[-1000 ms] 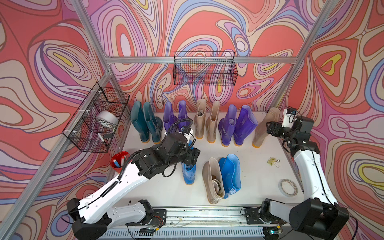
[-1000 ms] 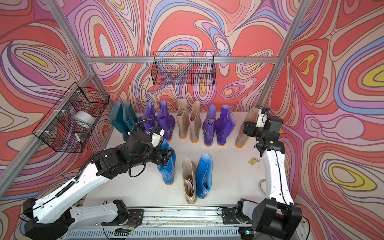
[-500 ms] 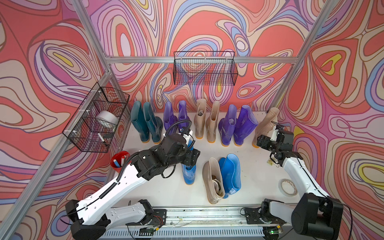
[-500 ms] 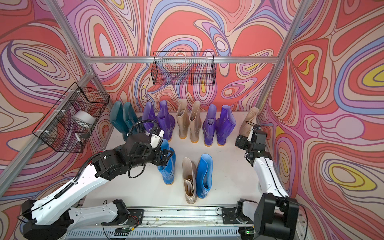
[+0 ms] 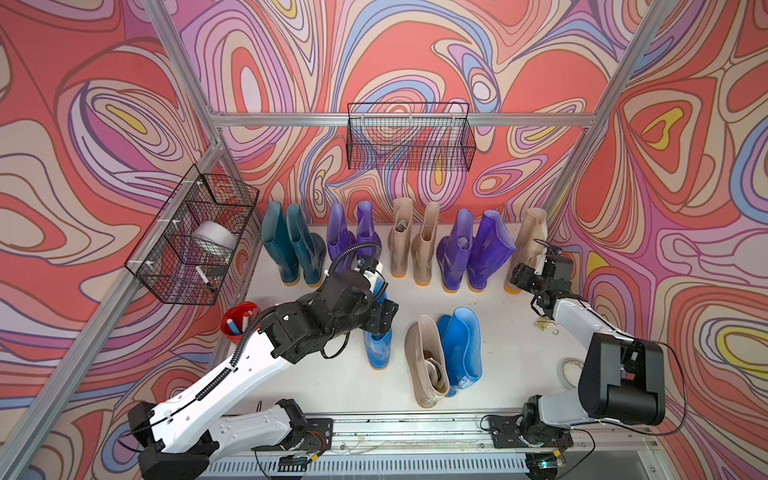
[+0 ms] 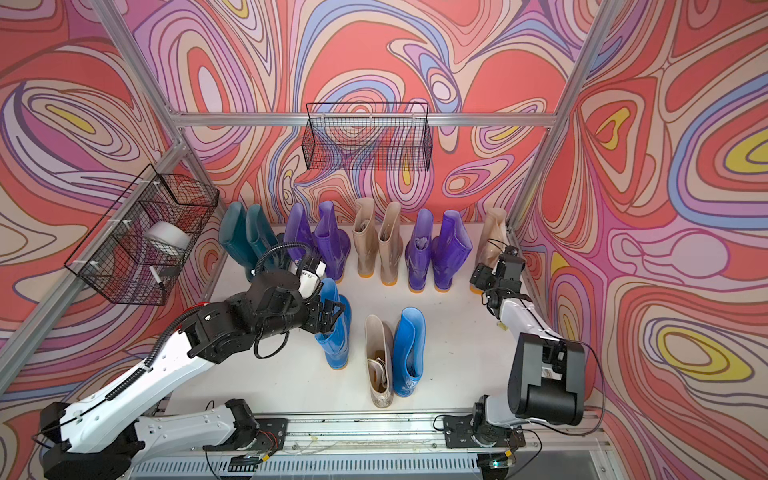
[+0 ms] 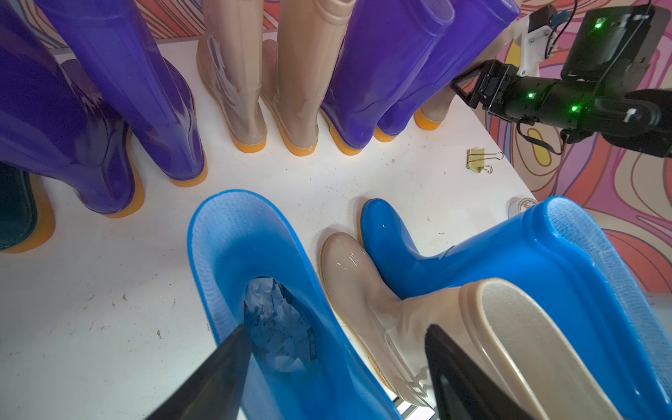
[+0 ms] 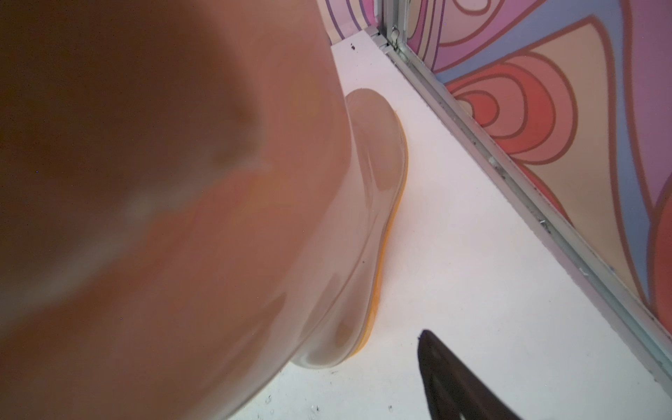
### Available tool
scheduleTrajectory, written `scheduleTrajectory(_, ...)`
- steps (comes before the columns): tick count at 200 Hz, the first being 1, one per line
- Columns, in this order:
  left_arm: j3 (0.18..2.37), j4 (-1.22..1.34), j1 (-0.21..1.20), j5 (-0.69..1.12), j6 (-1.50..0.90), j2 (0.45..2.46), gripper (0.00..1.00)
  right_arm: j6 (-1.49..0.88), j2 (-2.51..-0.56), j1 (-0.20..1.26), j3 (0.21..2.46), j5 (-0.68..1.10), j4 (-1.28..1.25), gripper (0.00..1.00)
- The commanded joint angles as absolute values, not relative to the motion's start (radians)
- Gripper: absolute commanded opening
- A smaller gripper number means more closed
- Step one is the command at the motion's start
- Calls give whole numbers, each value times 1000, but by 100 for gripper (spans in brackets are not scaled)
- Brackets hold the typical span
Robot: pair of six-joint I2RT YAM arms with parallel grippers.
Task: Match and arrange rain boots in pairs
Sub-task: Place the rain boot at the corner of the board.
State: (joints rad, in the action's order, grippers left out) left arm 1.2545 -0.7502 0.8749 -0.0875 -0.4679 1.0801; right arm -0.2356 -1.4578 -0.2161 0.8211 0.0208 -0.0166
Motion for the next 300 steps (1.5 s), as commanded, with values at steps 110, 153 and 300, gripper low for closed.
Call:
scheduleTrajectory(110,1255,-744,867,-97,-469,1067,77,-190,-1480,-293,887,10,-3,18)
scheduleTrajectory(153,1254,-745,868,-100,-469,1060,77,-177,-1554,-337,963,46,0,17)
scheduleTrajectory(300,1285,-773,867,-121,-465,1085,78,-125,-1741,-400,1159,118,32,18)
